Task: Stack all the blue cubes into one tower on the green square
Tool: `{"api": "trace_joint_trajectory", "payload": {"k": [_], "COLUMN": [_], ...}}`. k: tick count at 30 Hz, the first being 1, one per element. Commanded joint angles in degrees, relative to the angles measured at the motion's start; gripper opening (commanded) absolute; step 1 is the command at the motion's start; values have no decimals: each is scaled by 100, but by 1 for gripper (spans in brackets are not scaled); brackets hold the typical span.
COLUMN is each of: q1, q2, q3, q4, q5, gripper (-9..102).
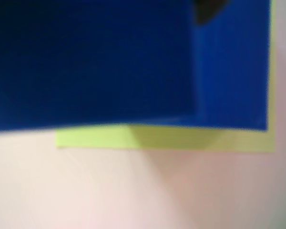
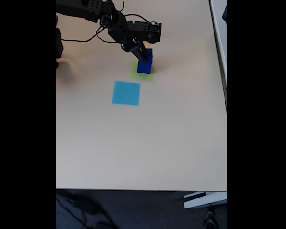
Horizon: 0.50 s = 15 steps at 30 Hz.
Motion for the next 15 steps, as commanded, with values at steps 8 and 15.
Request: {"api": "trace_joint_trajectory", "payload": {"k": [8,15], "q1": [-149,-176], "q2": [-132,-167], "q3": [-246,-272], "q4": [-132,-132], "q5": [281,343], "gripper": [1,1]}}
